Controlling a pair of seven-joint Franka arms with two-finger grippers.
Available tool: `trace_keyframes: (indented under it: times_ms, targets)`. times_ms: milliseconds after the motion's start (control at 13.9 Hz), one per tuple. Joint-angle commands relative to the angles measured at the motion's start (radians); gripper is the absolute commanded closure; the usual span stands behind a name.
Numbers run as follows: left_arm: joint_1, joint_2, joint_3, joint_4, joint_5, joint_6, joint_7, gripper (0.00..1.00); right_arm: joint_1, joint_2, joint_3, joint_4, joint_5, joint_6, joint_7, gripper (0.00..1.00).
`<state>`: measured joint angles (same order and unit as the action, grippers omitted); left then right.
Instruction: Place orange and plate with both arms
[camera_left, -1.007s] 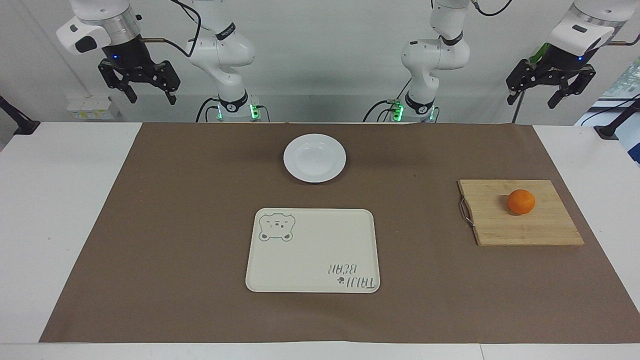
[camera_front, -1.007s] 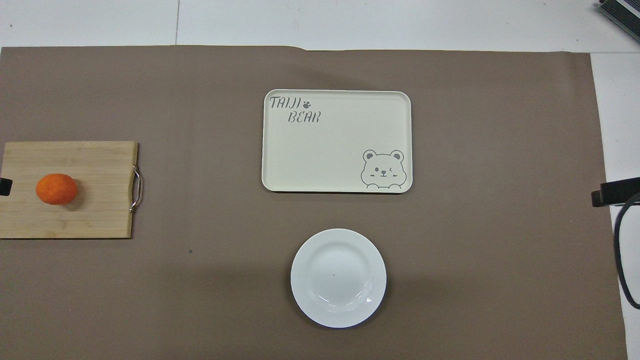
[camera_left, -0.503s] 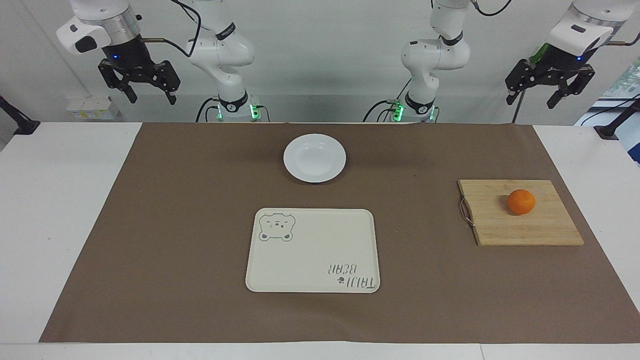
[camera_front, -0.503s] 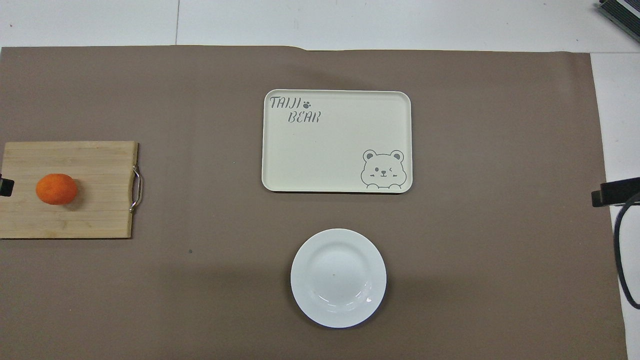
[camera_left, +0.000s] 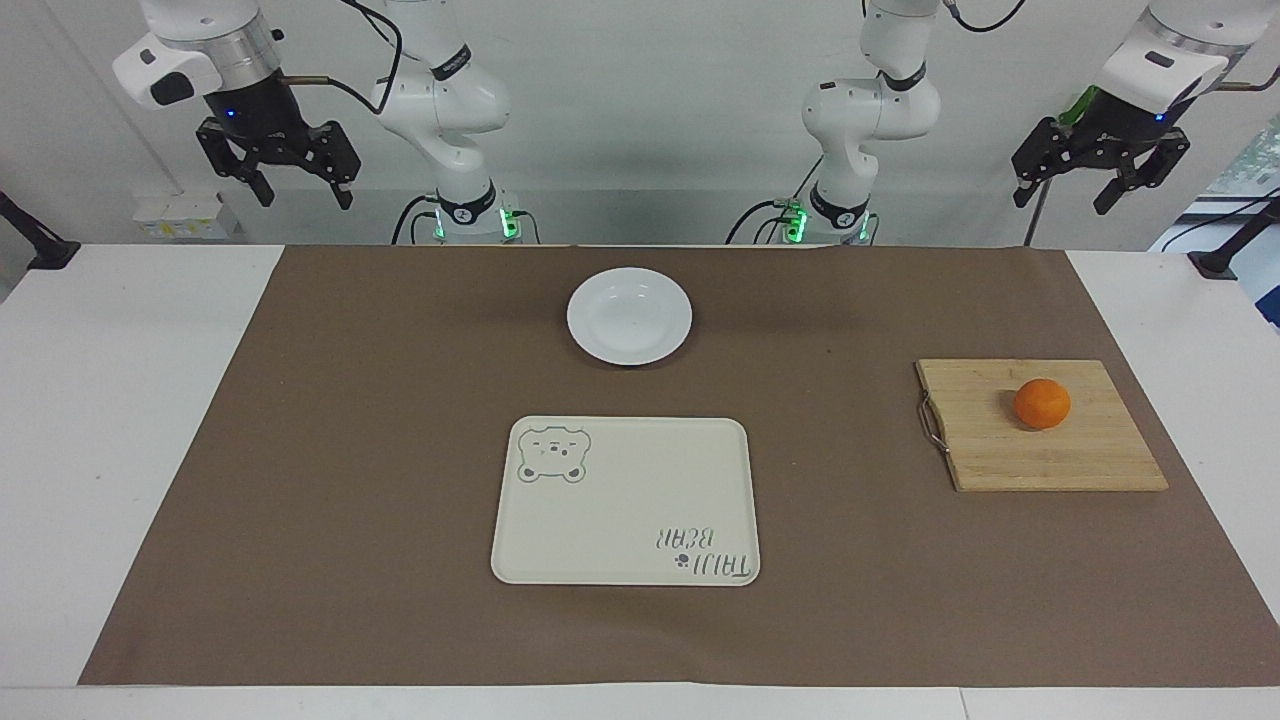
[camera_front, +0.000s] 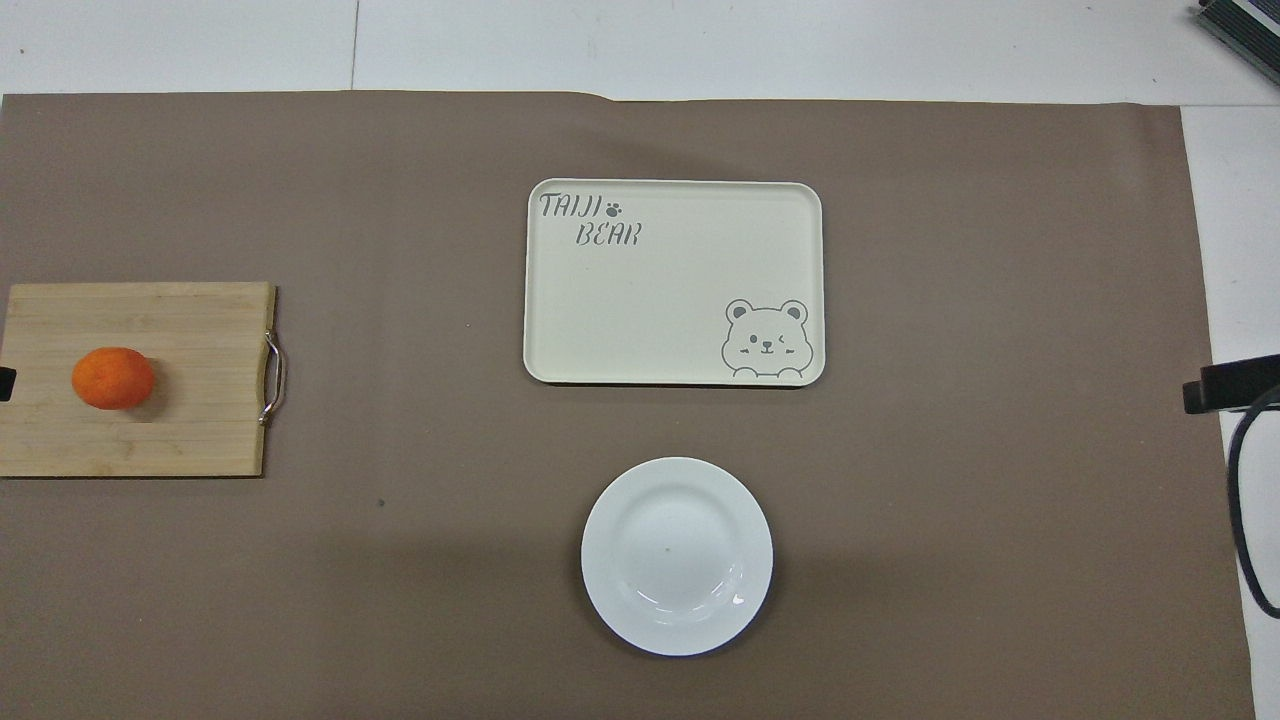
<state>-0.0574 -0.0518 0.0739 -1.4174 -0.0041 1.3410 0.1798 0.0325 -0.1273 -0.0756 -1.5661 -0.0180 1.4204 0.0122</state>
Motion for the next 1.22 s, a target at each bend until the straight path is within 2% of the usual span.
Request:
trace_keyframes:
  times_ms: [0, 144, 359, 719, 1150]
  targets:
    - [0.019, -0.011, -0.003, -0.003, 0.007, 0.0, 0.0, 0.0, -0.01, -0.011, 0.007, -0.008, -0.003, -0.002, 0.015, 0.0]
    - [0.024, -0.01, -0.002, -0.003, -0.005, 0.042, 0.0, 0.0, -0.01, -0.011, 0.007, -0.006, -0.003, -0.002, 0.015, 0.0]
    - [0.068, -0.008, 0.0, -0.003, -0.046, 0.049, 0.009, 0.0, -0.01, -0.011, 0.007, -0.008, -0.003, -0.002, 0.015, 0.0]
    - [0.083, 0.0, 0.0, -0.006, -0.05, 0.07, 0.068, 0.0, -0.01, -0.011, 0.007, -0.008, -0.003, -0.002, 0.015, 0.0]
    - [0.163, 0.021, 0.001, -0.103, -0.05, 0.205, 0.225, 0.0, -0.01, -0.011, 0.007, -0.006, -0.003, -0.002, 0.015, 0.0]
